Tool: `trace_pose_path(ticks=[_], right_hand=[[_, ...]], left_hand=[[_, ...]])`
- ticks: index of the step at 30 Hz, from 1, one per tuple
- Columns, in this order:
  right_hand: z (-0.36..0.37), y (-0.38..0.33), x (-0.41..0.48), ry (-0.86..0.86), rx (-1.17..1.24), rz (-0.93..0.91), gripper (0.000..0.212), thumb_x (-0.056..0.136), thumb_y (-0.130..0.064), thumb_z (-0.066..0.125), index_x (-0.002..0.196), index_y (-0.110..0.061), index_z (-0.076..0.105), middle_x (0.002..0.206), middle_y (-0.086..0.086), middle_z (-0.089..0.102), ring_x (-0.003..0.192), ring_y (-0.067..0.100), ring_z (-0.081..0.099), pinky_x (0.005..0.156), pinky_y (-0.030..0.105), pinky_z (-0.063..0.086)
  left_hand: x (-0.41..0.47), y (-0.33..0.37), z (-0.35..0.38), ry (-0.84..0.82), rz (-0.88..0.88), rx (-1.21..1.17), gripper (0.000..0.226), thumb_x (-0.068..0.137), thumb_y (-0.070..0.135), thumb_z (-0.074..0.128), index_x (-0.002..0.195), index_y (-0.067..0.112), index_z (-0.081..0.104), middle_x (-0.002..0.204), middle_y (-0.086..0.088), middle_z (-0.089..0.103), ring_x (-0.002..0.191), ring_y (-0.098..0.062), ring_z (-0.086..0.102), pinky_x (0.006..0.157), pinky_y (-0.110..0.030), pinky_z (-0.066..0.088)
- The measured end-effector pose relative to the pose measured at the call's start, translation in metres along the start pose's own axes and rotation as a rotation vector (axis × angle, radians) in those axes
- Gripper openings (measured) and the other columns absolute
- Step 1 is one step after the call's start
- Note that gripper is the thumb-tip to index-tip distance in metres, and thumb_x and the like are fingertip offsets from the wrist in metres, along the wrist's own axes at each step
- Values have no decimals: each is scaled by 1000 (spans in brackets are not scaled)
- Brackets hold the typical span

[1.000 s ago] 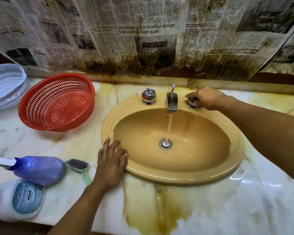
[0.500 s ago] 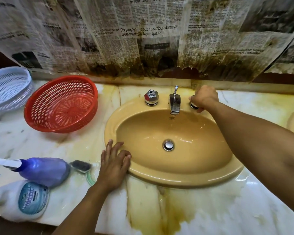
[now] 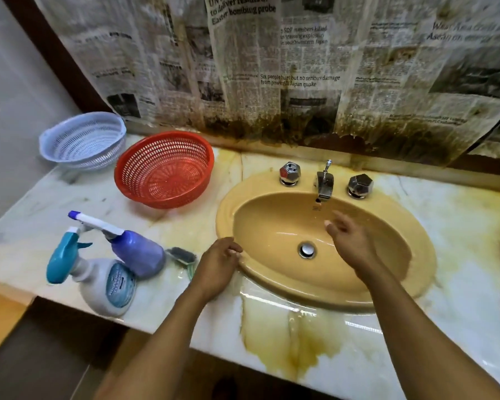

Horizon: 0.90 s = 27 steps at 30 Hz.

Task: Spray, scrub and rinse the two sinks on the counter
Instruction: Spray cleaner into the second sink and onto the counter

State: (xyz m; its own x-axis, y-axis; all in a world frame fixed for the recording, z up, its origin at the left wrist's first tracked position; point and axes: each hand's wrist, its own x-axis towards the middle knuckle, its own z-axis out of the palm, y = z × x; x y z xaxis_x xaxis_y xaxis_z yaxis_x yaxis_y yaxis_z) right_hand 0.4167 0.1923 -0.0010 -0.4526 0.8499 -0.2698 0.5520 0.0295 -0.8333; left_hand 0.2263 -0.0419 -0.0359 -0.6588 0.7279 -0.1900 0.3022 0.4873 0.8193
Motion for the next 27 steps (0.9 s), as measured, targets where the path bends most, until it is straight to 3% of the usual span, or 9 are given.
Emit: trace_pose_path(ticks=[4,7,9,11,14,17,20,23,27], right_hand=[[25,-5,-59,-16,18,-50,47,98,-33,68,144,-26,59,127,-1,69,113,14,62,96,32,46],[49,-9,-90,-48,60,-67,45,96,-32,71,140,-27,62,121,-2,72,112,17,66,96,33,49],[66,-16,-101,-83,41,-89,46,95,-29,73,139,-27,63,120,1,72,111,15,67,95,30,49],[83,-27,-108,-125,-5,-137,47,95,-28,73,141,-26,62,121,2,71,111,14,65,93,29,47],[112,-45,-115,-191,-57,-194,51,95,-30,73,144,-27,58,123,1,70,115,15,64,96,31,49],[141,-61,-126,-232,-136,-237,53,95,-31,73,146,-28,57,126,-2,69,112,11,62,92,28,46],[170,-68,-137,-251,-196,-272,53,93,-30,75,143,-26,59,128,-2,69,107,7,59,88,23,42],[197,-67,-144,-295,-265,-265,53,93,-31,75,142,-27,59,131,-1,68,114,13,62,91,27,46],[224,-68,-142,-315,-388,-248,55,92,-31,74,144,-26,58,137,1,64,123,20,60,102,33,48]], left_hand=[[-65,-3,-39,368,-28,-108,23,98,8,66,97,31,70,117,15,68,112,-7,62,97,-29,50],[-108,-9,-69,657,-116,-216,19,95,4,68,96,22,71,106,6,71,97,-9,67,80,-12,49],[-132,-20,-87,768,-157,-235,13,94,3,69,99,15,72,101,0,70,90,-8,66,69,-2,44],[-149,-38,-103,825,-180,-218,15,92,2,72,99,15,72,98,0,70,85,-6,65,68,-4,45],[-162,-65,-124,870,-234,-231,18,91,4,74,100,19,71,102,-2,70,88,-10,66,76,-18,51],[-166,-77,-135,882,-240,-241,19,90,5,75,102,18,70,103,-3,69,89,-12,67,70,-9,47],[-164,-79,-136,814,-217,-293,22,91,5,75,104,20,68,102,-2,70,90,-16,69,68,-10,50],[-153,-76,-124,656,-185,-348,31,92,7,75,115,26,66,110,4,71,99,-16,68,85,-24,58],[-128,-70,-106,527,-169,-266,68,92,24,77,151,30,42,151,9,51,135,-17,51,110,-38,46]])
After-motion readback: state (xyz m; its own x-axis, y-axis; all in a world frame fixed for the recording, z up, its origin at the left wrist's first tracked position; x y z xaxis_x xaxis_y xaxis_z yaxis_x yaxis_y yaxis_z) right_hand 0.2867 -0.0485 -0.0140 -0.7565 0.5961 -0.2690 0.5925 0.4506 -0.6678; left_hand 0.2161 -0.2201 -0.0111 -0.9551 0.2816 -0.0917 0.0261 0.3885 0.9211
